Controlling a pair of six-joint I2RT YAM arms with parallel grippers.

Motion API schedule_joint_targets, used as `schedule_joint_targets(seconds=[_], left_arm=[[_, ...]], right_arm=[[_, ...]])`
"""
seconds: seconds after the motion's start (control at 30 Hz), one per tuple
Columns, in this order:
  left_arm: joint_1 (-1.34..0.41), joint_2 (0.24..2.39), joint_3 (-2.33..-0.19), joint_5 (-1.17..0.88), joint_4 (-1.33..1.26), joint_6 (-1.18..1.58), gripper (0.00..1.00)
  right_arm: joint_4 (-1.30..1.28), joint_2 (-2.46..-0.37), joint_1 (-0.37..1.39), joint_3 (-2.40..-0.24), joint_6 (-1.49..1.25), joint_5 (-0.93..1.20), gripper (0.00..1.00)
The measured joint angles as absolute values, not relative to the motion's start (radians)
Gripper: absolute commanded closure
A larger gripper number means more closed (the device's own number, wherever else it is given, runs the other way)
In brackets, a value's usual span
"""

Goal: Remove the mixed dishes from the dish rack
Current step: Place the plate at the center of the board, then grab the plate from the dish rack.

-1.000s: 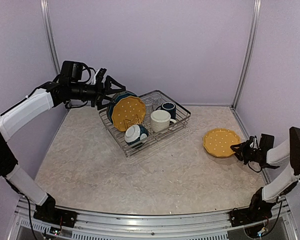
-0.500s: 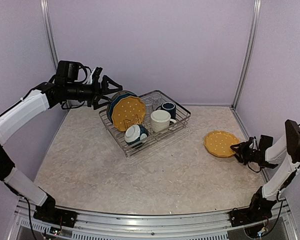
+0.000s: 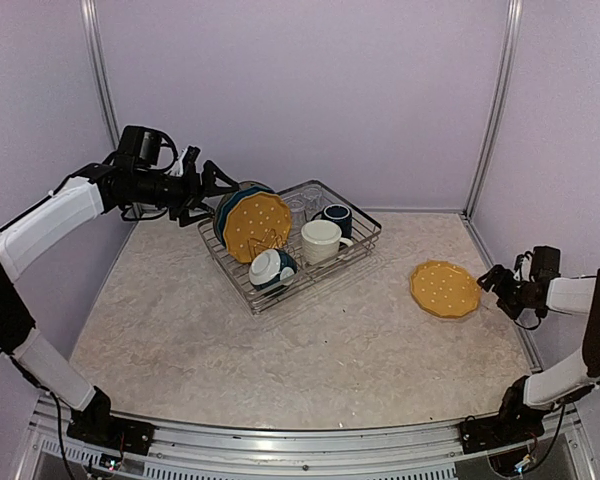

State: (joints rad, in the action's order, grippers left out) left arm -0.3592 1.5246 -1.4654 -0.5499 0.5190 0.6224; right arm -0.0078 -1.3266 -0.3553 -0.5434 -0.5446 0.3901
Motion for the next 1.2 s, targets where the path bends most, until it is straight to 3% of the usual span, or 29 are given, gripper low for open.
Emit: schedule_joint_targets(seconds=[0.23, 0.47, 0.97, 1.2], left_arm=[[-0.344, 1.555, -1.483, -0.464, 0.585, 0.606, 0.02], [-0.303, 1.585, -1.507, -0.439, 0.614, 0.587, 0.02], [-0.252, 1.850, -1.806, -0.437, 0.682, 0.438, 0.40], [-0.318, 1.982, -1.980, -0.345, 0.749, 0.327, 0.46]], right_arm=[[-0.118, -1.158, -0.355, -0.556, -0.518, 0.267, 0.00], [-0.088, -1.076, -0.355, -0.557, -0.509, 0.327, 0.00], [-0.088, -0.976, -0.268, -0.575, -0.483, 0.445, 0.00], [-0.093, -0.974, -0.213, -0.575, -0.487, 0.441, 0.00]])
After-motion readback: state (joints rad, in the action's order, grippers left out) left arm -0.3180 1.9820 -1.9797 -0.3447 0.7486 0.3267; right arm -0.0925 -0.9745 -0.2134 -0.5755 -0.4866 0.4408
